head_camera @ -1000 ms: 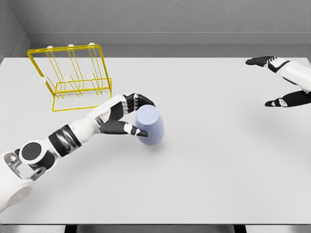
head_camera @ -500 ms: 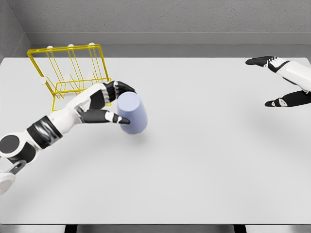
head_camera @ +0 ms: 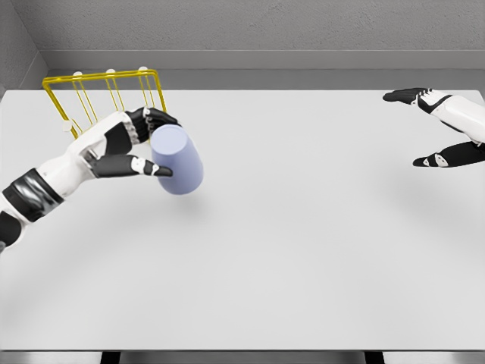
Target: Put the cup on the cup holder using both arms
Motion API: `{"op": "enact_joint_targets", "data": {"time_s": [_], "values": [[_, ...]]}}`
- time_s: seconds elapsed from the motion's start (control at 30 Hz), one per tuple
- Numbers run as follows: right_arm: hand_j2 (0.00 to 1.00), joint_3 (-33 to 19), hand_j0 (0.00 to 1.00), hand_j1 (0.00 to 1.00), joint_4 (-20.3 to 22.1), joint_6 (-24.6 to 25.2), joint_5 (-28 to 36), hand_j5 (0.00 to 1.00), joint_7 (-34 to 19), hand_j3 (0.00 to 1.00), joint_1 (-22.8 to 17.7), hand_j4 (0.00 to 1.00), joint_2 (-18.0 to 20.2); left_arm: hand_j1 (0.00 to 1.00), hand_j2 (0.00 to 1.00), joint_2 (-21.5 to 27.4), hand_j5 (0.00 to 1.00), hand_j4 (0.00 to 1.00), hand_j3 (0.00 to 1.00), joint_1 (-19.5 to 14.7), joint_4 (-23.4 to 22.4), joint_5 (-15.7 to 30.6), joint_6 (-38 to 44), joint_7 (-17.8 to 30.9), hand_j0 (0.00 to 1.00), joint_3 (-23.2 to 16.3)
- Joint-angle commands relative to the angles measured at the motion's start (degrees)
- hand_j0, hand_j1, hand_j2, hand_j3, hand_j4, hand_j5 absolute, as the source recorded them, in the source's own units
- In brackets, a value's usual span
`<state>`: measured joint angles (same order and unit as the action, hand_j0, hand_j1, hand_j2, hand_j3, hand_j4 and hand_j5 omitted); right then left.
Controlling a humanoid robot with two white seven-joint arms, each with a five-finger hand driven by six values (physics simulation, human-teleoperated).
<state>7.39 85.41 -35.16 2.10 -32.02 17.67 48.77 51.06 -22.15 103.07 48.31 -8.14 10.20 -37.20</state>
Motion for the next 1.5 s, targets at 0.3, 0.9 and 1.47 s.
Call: {"op": "enact_joint_targets", "data": {"time_s": [0.3, 0.9, 1.47], "values": [[1.0, 0.0, 1.0, 1.0, 0.1, 0.2, 0.4, 1.0, 0.0, 1.0, 0.0, 1.0, 0.0, 0.6, 0.6, 3.6, 0.6, 0.6, 0.6, 0.0, 0.0, 2.6, -0.7, 0.0, 0.6, 2.4], [1.0, 0.0, 1.0, 1.0, 0.0, 0.2, 0.4, 1.0, 0.0, 1.0, 0.0, 1.0, 0.0, 0.6, 0.6, 5.7, 0.6, 0.6, 0.6, 0.0, -0.9, 4.9, -0.6, 0.0, 0.6, 7.0], [1.0, 0.0, 1.0, 1.0, 0.0, 0.2, 0.4, 1.0, 0.0, 1.0, 0.0, 1.0, 0.0, 0.6, 0.6, 5.8, 0.6, 0.6, 0.6, -0.1, -4.1, 5.6, -0.6, -0.6, 0.6, 8.9]]}}
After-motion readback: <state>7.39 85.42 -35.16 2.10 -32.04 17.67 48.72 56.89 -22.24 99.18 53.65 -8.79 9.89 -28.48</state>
